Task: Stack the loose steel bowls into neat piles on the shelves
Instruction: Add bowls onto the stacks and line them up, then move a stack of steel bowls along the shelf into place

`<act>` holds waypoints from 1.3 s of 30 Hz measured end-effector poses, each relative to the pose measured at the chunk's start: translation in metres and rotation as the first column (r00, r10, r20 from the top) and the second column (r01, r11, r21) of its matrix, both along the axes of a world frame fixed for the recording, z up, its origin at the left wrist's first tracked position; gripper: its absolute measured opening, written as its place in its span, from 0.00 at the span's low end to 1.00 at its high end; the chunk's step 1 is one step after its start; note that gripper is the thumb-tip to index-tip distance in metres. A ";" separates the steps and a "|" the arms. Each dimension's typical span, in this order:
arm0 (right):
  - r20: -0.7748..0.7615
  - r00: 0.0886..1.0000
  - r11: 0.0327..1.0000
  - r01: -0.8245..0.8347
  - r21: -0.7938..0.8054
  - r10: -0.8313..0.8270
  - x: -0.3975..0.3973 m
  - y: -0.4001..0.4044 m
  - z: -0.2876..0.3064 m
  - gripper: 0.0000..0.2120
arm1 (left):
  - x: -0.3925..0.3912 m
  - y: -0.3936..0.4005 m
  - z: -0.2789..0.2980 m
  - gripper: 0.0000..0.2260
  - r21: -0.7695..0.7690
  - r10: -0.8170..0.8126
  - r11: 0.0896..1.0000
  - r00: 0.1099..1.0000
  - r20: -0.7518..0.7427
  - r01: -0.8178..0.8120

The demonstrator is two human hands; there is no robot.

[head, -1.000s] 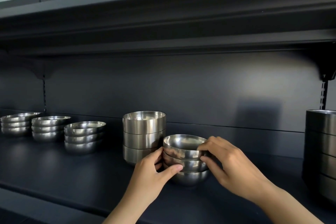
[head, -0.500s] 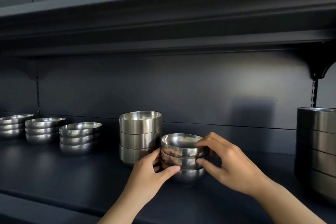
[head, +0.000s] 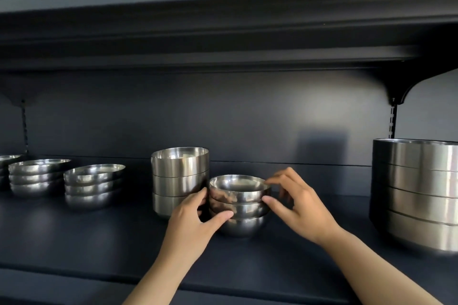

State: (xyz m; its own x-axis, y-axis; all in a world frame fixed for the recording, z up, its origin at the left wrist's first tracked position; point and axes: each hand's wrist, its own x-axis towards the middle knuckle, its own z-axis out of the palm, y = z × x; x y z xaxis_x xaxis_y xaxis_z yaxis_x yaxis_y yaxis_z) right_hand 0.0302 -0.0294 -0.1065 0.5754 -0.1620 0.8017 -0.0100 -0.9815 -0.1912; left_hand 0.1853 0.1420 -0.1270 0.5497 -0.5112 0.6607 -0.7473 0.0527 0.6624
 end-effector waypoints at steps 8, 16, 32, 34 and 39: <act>-0.070 0.974 0.971 0.208 -0.114 -0.217 -0.027 0.014 0.011 0.18 | -0.035 0.000 0.010 0.26 -0.024 0.168 0.985 0.928 0.332 -0.170; -0.105 0.947 0.925 0.268 -0.270 -0.305 -0.101 0.001 0.027 0.21 | -0.118 -0.049 0.030 0.20 -0.091 0.163 0.986 0.911 0.378 -0.138; 0.102 0.888 0.830 0.457 -0.320 -0.449 -0.213 -0.102 0.090 0.24 | -0.212 -0.157 0.009 0.44 0.361 -0.073 0.929 0.997 -0.017 0.075; 0.157 0.900 0.870 0.435 -0.232 -0.408 -0.213 -0.112 0.082 0.24 | -0.216 -0.167 0.004 0.49 0.397 -0.125 0.905 0.987 -0.096 0.153; 0.310 0.895 0.941 0.340 -0.005 -0.321 -0.210 -0.132 0.061 0.25 | -0.219 -0.193 0.001 0.43 0.367 -0.348 0.841 0.917 -0.196 0.398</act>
State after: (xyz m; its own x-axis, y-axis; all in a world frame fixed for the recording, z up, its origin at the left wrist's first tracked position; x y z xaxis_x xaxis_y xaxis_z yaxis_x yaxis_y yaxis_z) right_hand -0.1796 -0.1617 -0.0450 0.2269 -0.2494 0.9414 -0.2866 -0.9410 -0.1802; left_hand -0.0334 -0.0508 -0.1256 0.3252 -0.8950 0.3055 -0.6397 0.0297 0.7681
